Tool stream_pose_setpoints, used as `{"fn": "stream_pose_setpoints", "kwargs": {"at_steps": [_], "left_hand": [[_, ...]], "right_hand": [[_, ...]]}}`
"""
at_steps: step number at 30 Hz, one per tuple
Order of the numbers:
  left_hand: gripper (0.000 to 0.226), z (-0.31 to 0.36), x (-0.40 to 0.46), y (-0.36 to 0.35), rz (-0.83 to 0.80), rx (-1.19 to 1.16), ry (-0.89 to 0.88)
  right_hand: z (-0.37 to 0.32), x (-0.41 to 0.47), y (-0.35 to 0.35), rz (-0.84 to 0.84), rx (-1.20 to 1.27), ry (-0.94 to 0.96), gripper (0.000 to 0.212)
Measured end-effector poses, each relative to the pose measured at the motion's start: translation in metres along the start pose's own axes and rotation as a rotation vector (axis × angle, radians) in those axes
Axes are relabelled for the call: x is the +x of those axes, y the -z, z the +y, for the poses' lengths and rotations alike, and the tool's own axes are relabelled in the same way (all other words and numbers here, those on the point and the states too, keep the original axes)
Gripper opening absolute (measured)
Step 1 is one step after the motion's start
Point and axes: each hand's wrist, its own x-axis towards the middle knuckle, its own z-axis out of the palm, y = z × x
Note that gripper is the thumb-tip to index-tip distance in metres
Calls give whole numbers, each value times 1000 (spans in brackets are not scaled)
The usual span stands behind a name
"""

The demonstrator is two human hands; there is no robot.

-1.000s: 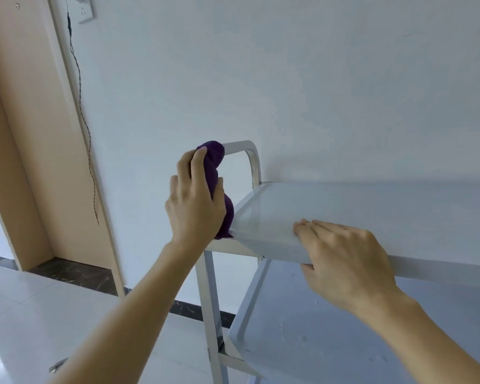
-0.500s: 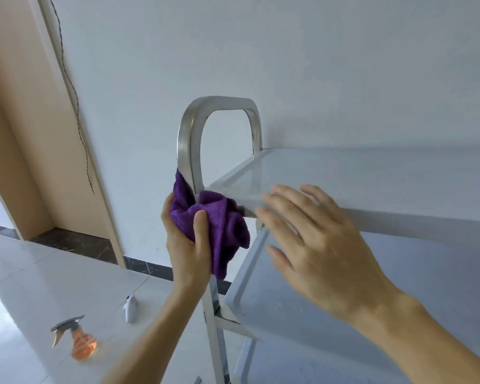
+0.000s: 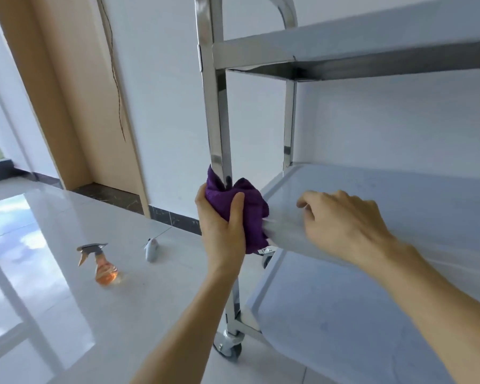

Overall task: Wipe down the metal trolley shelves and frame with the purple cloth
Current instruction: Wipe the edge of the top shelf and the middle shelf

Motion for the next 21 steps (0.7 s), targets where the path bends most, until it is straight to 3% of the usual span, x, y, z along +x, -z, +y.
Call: {"fn": "stream_pose_setpoints", "kwargs": {"at_steps": [6,13,15,17,19,21], "left_hand": [[52,33,20,-7,51,75,-4],[57,60,29,-5,38,100,-262],[57,46,8,5,-51,208,-421],[55,29,-6,17,-268,344,-570],[51,19,-10,23,-522,476,-594],[51,15,-9,22,-615,542,-596]], "right_hand": [[5,-10,-8,37,-17,46,38],[31,-17,-3,16,395,108,35],[33,-12,-2,26,509,48,36],[34,-6,-1,19,553,-21,37],[32,-2,0,26,577,-63,37],[31,-2,2,31,572,-80,38]]}}
